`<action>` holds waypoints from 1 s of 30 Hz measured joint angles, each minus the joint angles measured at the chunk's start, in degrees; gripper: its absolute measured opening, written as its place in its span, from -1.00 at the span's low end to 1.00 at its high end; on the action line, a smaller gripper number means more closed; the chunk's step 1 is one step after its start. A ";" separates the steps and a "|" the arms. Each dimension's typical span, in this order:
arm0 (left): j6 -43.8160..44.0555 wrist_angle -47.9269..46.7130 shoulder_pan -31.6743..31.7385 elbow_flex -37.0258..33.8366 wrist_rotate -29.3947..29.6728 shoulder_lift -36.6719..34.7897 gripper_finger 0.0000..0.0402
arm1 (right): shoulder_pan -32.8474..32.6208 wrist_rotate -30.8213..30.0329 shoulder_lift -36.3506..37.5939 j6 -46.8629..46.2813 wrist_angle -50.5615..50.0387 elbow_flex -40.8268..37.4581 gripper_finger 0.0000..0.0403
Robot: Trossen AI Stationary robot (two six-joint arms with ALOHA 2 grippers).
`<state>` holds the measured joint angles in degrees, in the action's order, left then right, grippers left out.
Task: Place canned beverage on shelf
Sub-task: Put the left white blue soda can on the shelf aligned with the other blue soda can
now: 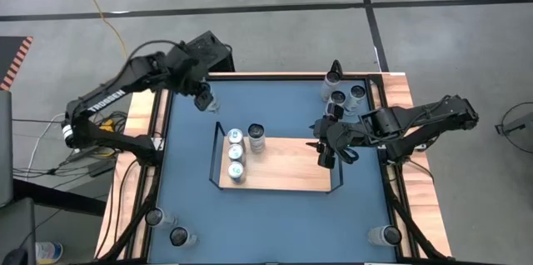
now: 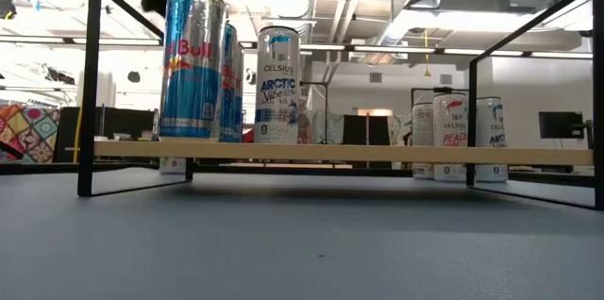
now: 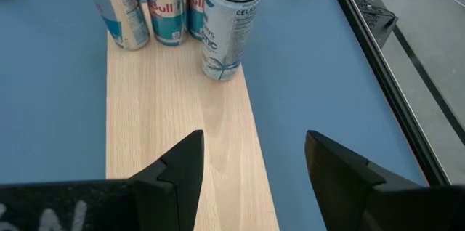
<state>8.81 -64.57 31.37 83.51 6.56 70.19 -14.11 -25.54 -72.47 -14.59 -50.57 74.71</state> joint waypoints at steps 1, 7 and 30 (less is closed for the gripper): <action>-0.39 -0.18 -0.28 1.60 0.15 0.00 0.16 | 0.00 -0.01 0.00 0.00 0.00 0.00 0.09; -2.72 -0.51 -4.16 10.14 -0.38 0.26 0.16 | 0.00 -0.02 0.00 0.02 -0.02 -0.01 0.09; -9.85 8.08 -32.66 18.17 -1.60 7.74 0.16 | 3.04 -0.04 0.02 0.11 -0.37 0.00 0.09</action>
<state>-1.04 -56.49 -1.30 101.68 4.97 77.94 -11.07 -25.58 -72.44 -14.48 -50.94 74.71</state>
